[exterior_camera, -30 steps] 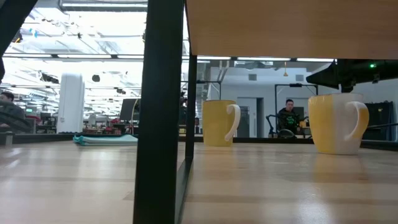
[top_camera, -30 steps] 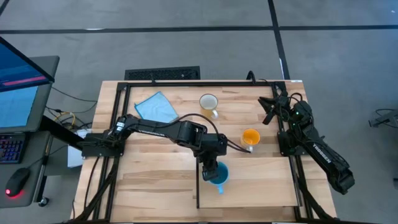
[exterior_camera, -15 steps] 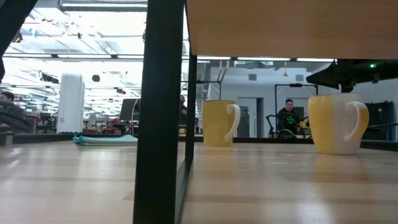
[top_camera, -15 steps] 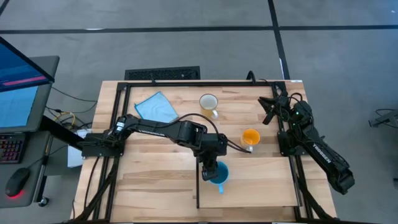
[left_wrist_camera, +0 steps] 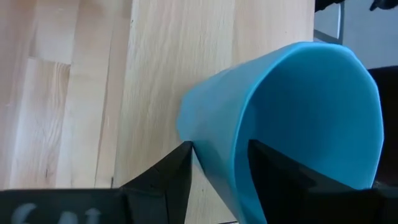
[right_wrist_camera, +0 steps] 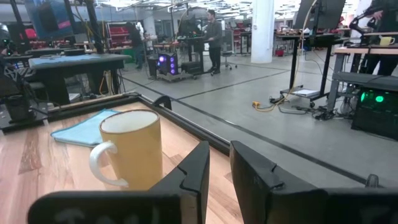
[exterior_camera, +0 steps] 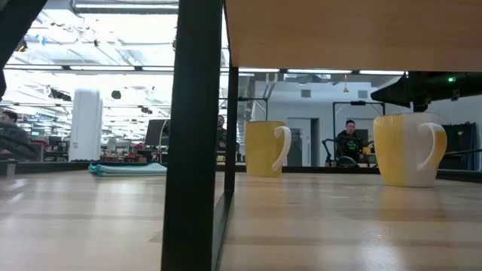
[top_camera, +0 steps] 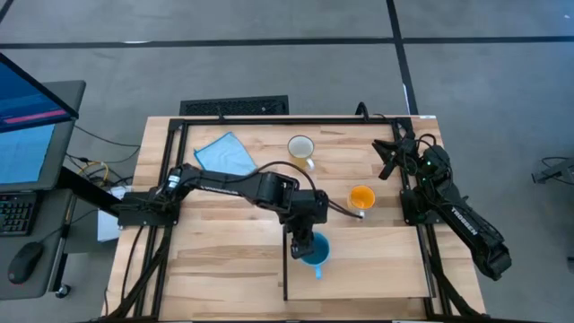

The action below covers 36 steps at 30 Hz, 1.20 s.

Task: Stack small to large cups/mugs on shelf
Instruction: Put the blue mug on the shelf

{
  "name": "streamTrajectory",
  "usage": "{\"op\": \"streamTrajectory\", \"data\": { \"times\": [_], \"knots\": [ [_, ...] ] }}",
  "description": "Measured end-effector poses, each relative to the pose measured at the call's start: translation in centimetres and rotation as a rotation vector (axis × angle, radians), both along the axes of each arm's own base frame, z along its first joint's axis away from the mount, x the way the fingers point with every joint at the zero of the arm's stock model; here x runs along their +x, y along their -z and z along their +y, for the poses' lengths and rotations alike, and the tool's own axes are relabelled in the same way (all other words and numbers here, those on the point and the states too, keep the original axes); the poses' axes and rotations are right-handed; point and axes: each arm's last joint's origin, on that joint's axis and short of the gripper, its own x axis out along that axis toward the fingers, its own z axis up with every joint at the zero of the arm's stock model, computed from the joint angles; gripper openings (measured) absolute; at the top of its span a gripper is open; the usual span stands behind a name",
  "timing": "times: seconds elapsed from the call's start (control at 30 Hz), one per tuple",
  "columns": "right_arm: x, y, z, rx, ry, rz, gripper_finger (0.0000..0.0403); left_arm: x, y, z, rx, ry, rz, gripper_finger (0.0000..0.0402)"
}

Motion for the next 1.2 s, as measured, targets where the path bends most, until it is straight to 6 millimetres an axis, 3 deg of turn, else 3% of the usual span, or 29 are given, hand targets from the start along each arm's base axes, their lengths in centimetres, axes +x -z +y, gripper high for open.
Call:
{"op": "streamTrajectory", "data": {
  "times": [1.2],
  "knots": [
    [0.00, -0.01, 0.00, 0.000, 0.000, 0.000, 0.0086, 0.14, -0.12, -0.03, -0.016, 0.086, -0.039, 0.0147]
  ]
}}
